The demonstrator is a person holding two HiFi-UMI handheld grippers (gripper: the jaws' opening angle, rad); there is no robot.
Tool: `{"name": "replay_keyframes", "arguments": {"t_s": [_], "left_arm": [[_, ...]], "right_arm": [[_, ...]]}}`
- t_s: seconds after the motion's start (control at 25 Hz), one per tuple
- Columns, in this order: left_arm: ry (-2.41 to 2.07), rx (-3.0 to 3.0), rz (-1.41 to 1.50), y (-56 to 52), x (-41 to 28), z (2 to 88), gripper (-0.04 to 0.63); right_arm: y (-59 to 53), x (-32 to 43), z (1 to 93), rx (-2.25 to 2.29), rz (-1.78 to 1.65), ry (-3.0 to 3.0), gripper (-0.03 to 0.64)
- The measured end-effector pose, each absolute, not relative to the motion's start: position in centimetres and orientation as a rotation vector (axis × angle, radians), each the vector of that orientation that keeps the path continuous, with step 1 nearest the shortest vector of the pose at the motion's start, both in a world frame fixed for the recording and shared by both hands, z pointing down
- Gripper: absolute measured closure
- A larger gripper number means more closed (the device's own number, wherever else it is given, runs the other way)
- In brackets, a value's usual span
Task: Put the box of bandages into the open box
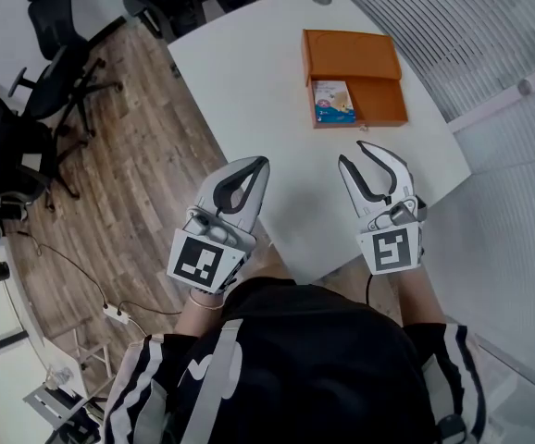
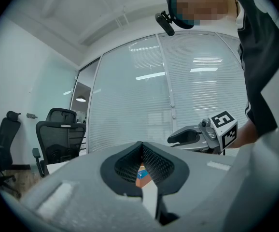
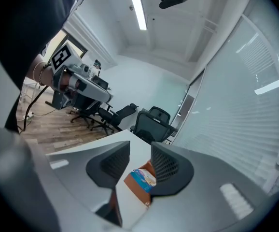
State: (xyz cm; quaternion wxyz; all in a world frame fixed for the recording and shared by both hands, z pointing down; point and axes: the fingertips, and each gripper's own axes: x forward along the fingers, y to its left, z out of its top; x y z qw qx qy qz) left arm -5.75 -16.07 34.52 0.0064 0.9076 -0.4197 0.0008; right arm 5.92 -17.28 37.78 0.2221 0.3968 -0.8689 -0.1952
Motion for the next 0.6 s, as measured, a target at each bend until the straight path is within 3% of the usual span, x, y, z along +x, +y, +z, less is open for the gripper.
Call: {"name": "replay_keyframes", "arguments": {"t_s": [0.6], "left_arm": [[-1.313,2.848,-0.025,-15.0,-4.8,34.3,0.595]], "right_arm": [[-15.2,6.8,34.5,1.354,-0.298,-2.619,0.512]]}}
